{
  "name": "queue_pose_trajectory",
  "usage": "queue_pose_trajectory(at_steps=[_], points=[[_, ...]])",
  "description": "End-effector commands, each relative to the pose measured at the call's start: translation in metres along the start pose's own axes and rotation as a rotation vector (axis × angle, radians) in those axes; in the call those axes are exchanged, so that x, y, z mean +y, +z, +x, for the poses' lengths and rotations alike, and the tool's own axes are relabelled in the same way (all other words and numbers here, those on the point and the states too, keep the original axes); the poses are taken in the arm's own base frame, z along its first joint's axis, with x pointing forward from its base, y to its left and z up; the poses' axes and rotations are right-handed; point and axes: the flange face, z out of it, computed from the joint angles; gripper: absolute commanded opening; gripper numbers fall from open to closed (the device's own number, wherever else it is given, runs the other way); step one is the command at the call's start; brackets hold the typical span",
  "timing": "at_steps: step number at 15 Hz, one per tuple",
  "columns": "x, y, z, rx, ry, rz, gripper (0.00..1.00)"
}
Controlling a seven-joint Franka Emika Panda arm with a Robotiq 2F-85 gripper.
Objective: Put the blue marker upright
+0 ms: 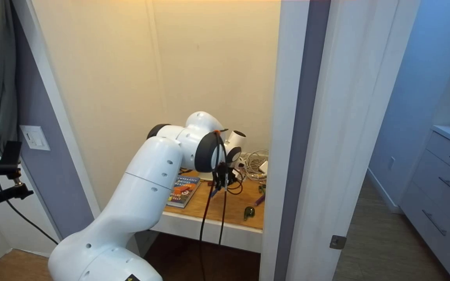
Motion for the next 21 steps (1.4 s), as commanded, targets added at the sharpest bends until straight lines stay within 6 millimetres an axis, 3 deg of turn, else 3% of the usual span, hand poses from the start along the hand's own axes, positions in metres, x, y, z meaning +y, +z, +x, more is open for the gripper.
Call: queue_pose_trajectory(at_steps=[1,10,16,17,21], points=[[0.000,-0.002,-0.014,0.039,-0.152,0.020,0.05],[0.008,0.001,-0.025,0.154,-0.426,0.086,0.05],[0.009,-0.002,-0.032,0.199,-0.501,0.156,0.05],[0.008,0.007,-0.021,0.183,-0.500,0.120,0.18],[0.010,0.003,-0.024,0.187,-0.496,0.136,0.18]])
